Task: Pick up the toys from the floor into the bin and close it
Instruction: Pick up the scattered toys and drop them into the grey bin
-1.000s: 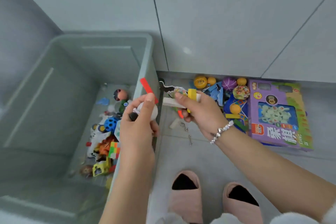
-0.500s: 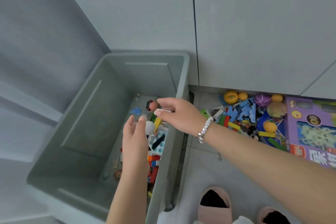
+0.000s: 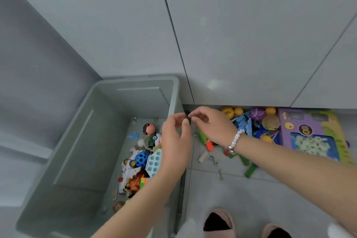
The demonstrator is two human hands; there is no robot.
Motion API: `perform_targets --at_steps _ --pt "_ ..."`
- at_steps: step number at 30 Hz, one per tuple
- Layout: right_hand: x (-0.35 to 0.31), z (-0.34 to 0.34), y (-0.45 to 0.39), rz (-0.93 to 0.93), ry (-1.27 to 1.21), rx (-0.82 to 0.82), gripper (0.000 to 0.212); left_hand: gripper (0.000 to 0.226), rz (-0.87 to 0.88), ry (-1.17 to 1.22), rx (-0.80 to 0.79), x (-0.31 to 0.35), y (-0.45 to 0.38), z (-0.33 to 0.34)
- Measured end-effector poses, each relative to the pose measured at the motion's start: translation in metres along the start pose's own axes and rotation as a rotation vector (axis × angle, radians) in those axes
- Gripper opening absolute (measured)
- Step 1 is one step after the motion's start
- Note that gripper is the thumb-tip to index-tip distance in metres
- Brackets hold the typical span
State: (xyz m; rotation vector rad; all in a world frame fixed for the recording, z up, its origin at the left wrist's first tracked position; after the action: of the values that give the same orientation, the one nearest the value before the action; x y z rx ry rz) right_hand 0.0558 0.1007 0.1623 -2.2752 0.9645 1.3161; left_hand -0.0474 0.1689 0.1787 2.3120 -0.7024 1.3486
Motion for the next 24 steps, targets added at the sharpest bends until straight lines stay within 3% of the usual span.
perform_targets --at_steps 8,13,16,20,24 --pt "0.088 -0.053 -0.027 0.235 0.277 -0.060 0.023 0.027 0.024 -0.429 -0.269 -0.016 -0.055 0.096" --pt "0.145 -0.033 -0.039 0.371 0.328 -0.130 0.035 0.035 -0.164 -0.436 -0.306 -0.073 -0.076 0.154" --pt "0.188 -0.015 -0.043 0.425 0.324 -0.123 0.026 0.037 -0.204 -0.481 -0.311 -0.111 -0.083 0.182" --pt "0.243 -0.002 -0.029 0.554 0.295 -0.015 0.031 0.042 -0.106 -0.502 -0.352 -0.149 -0.076 0.210" --pt "0.274 0.012 -0.002 0.546 0.351 -0.014 0.040 0.050 0.060 -0.529 -0.430 -0.174 -0.062 0.223"
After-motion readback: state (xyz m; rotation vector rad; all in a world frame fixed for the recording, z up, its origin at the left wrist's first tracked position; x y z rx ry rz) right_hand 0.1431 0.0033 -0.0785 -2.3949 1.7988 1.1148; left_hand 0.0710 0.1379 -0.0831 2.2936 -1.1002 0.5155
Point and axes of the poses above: each hand's wrist, its own y-axis away from the middle knuckle, its own z-axis out of the palm, x = y × z, the point moved 4 cm from there along -y, towards the middle knuckle, and after that the axes turned 3 degrees about x, right-handed, at the moved point
